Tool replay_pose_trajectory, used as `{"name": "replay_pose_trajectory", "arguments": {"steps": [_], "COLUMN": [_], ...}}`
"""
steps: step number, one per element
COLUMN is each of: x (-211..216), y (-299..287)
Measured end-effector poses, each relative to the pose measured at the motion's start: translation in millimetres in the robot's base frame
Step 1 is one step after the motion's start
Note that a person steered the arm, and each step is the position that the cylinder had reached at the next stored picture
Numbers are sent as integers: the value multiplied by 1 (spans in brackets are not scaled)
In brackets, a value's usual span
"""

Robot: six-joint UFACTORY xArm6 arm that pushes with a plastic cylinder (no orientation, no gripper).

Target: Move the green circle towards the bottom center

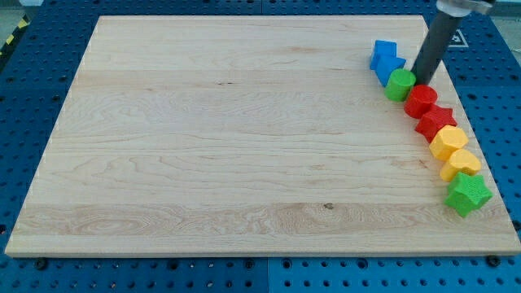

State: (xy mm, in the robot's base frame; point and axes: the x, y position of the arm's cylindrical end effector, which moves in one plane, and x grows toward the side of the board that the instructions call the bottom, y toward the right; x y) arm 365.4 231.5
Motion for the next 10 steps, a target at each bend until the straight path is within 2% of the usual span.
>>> {"name": "replay_pose_trajectory", "arguments": {"steps": [4,8,10], "x": [27,28,28], "y": [-56,-90,-153]}}
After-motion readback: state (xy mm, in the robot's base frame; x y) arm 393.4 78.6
